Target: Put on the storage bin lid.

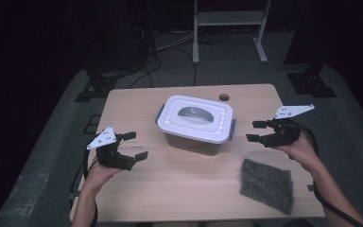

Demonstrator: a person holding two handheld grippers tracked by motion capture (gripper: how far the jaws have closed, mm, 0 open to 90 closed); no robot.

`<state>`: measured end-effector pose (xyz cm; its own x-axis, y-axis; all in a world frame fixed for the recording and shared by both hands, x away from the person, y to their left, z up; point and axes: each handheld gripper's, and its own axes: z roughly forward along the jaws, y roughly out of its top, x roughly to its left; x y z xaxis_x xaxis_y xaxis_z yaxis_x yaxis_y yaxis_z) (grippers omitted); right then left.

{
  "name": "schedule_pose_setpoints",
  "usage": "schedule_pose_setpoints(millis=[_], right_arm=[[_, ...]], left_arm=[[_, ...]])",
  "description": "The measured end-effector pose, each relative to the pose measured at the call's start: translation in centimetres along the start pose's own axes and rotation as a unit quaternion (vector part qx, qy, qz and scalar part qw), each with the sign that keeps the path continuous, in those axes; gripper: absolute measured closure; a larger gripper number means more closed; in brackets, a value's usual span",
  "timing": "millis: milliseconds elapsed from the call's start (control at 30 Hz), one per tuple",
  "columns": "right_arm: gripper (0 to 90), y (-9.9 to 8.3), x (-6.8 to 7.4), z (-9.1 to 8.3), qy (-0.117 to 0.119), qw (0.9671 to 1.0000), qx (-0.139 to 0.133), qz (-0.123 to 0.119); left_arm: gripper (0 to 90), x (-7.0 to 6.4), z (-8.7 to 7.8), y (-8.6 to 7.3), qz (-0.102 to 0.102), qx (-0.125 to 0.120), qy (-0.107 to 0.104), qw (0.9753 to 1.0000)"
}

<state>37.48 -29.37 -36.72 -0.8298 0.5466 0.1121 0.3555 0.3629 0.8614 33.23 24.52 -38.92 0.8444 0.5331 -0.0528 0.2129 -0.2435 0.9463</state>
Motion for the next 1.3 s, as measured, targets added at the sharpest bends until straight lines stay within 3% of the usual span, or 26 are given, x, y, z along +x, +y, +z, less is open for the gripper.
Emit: schedule_pose_setpoints(millis=[567,1300], right_arm=[[31.3,-2.6,0.0,0.0,-0.004,0.9995,-0.014,0.026],[30.2,-5.8,0.3,0.7,0.000,0.9989,-0.002,0.047]], left_arm=[[6.6,0.0,0.1,0.0,0.001,0.002,-0.001,1.0000],[6.6,-0.1,0.3,-0.1,0.001,0.005,-0.002,1.0000]])
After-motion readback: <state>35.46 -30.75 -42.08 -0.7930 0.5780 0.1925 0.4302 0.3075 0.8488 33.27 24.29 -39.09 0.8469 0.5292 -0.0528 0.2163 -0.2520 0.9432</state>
